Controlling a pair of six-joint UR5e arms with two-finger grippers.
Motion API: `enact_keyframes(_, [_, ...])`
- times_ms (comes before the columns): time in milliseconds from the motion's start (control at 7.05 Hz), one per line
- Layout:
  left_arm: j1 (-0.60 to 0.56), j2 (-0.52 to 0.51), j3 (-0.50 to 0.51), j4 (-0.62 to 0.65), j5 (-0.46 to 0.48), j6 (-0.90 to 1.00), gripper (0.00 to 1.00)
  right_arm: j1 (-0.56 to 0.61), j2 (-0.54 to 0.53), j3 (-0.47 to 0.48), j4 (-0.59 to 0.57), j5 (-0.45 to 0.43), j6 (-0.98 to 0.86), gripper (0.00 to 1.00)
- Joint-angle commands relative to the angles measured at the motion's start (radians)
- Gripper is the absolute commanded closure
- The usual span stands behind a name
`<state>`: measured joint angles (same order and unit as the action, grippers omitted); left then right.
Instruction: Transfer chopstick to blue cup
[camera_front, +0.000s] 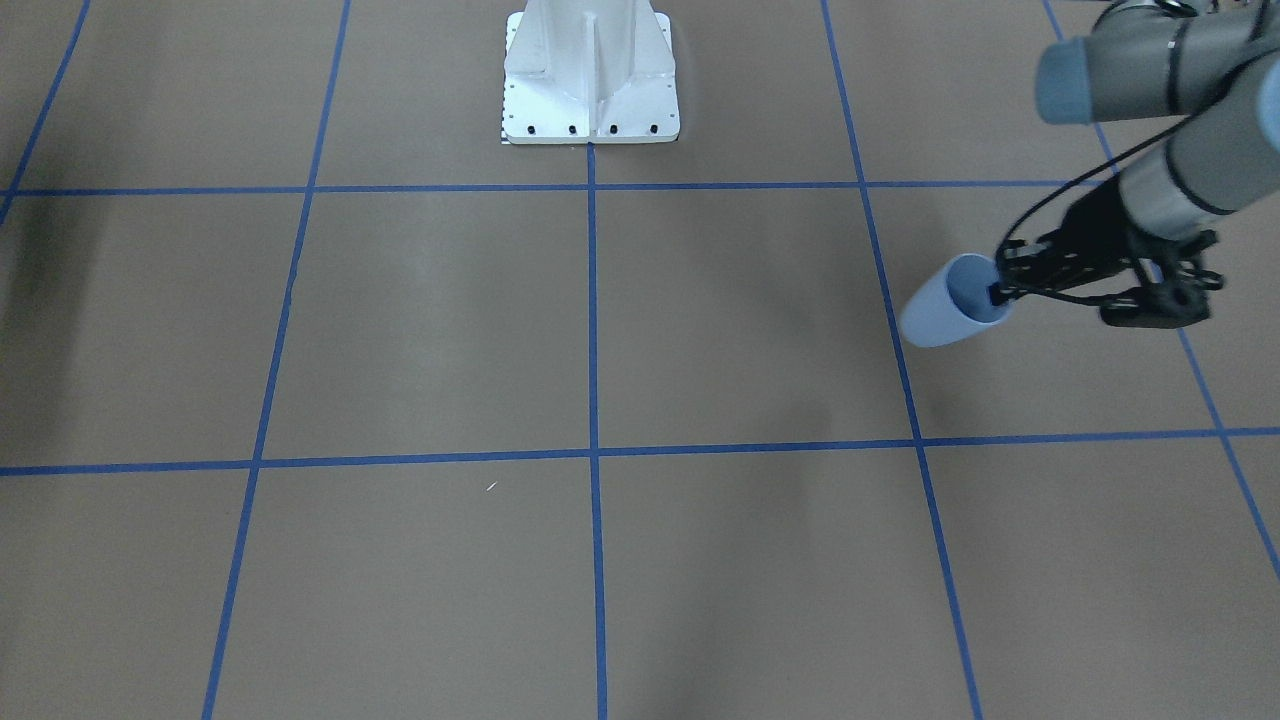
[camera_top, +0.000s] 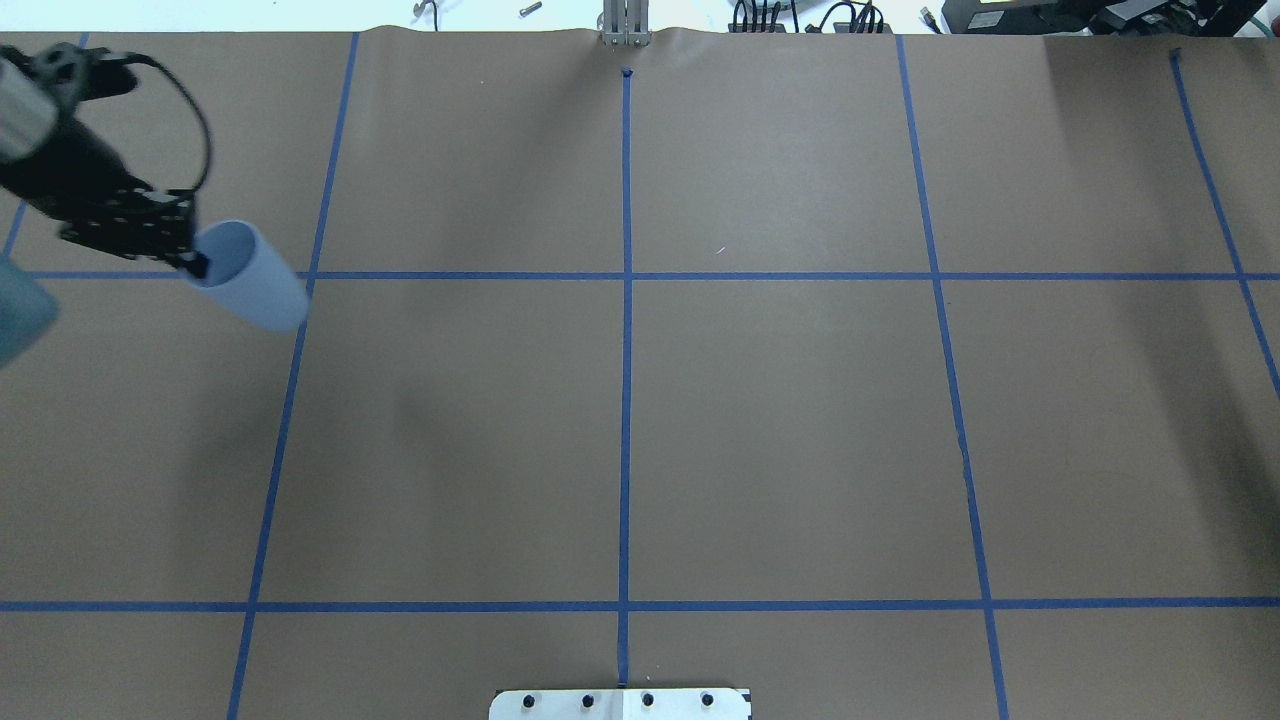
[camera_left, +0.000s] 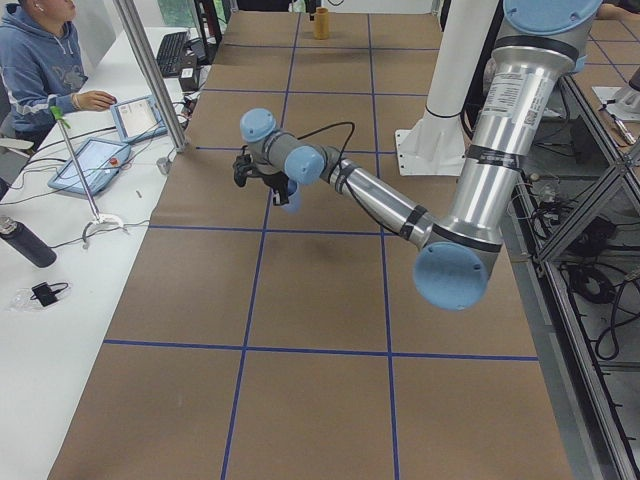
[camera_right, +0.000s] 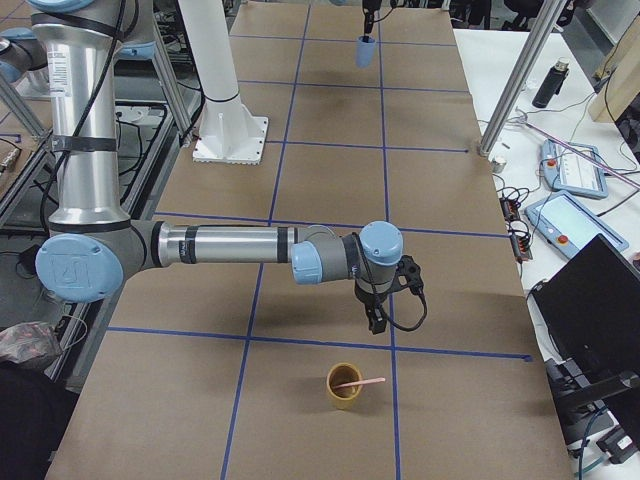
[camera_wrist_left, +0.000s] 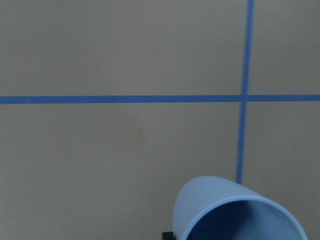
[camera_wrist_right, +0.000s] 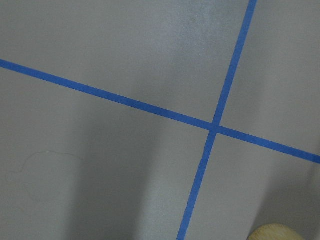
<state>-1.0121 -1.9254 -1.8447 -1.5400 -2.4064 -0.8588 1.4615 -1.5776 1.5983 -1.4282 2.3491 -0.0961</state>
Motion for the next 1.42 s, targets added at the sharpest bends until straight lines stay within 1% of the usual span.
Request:
enact_keyframes(0, [0.27,-0.272,0.046,0.012,0.212,-0.466,1.0,-0.001,0.002,0.002,0.0,-0.001,0.001,0.0])
enact_keyframes(142, [0.289,-0.391,0.141,0.014,0.257,-0.553,1.0,-0.001,0.004,0.002,0.0,-0.001,0.001,0.0])
enact_keyframes(284, [0.293,-0.468,0.235,0.012,0.288,-0.559,1.0,-0.001,0.005,0.003,0.0,-0.001,0.001,0.0])
enact_keyframes(425, [0.294,-0.506,0.31,-0.003,0.331,-0.549,1.0,-0.001,0.008,0.002,0.0,-0.001,0.001,0.0])
enact_keyframes(567, [0.3,-0.591,0.428,-0.002,0.349,-0.549,1.0,-0.006,0.01,0.002,0.002,-0.004,0.001,0.0])
enact_keyframes(709, [0.364,-0.636,0.497,-0.005,0.418,-0.562,1.0,-0.006,0.01,0.003,0.002,-0.002,0.001,0.0])
enact_keyframes(851, [0.389,-0.638,0.516,-0.008,0.455,-0.557,1.0,-0.007,0.008,0.0,0.027,-0.005,0.001,0.0])
enact_keyframes(993, [0.388,-0.636,0.563,-0.073,0.457,-0.557,1.0,-0.007,0.004,-0.003,0.037,-0.007,0.001,0.0])
enact_keyframes(1134, [0.388,-0.635,0.59,-0.128,0.458,-0.56,1.0,-0.007,0.004,-0.004,0.037,-0.007,0.001,0.0])
enact_keyframes(1276, [0.386,-0.636,0.588,-0.13,0.458,-0.56,1.0,-0.007,0.004,-0.005,0.037,-0.007,0.001,0.0])
